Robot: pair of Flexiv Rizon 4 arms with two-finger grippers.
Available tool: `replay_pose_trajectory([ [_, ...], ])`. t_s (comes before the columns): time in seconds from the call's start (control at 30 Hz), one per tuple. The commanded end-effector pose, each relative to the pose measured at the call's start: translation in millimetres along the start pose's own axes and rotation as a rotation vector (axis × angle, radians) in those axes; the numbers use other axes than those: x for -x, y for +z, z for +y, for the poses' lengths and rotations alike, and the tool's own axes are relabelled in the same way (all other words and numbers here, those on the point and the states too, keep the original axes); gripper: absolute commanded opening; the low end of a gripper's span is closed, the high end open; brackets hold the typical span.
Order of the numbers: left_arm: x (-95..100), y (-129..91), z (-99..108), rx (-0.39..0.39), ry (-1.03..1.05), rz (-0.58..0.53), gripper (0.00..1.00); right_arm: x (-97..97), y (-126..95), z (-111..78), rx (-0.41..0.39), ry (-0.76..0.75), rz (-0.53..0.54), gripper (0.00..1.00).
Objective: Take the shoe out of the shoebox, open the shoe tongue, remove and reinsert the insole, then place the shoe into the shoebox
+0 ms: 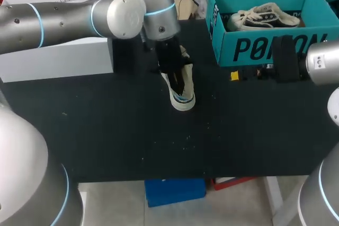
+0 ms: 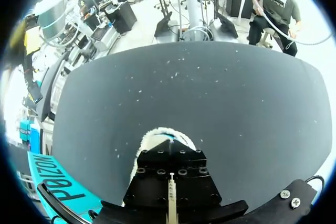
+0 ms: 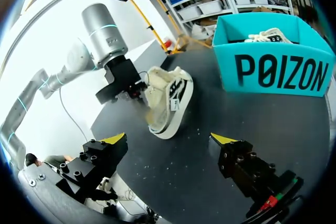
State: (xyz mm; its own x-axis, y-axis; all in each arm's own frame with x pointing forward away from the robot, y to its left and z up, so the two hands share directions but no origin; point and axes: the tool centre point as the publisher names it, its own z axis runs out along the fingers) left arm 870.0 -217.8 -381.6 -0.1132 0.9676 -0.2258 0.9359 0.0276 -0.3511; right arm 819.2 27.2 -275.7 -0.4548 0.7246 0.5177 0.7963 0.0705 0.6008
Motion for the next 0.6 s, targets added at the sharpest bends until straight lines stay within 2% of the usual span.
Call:
replay_pose_trajectory([
  [0.03,5.1,12,4,-0.009,0.007,0.022,0.0,-0.2,1,0.7,-0.002,0.001,-0.001,1.0],
  [0.4,-0.6,32,8,-0.046,-0.01,0.044,0.0,-0.2,1,0.7,-0.002,0.001,-0.001,1.0],
  [0.6,2.0,30,10,-0.041,-0.003,0.042,0.0,-0.2,1,0.7,-0.002,0.001,-0.001,1.0],
])
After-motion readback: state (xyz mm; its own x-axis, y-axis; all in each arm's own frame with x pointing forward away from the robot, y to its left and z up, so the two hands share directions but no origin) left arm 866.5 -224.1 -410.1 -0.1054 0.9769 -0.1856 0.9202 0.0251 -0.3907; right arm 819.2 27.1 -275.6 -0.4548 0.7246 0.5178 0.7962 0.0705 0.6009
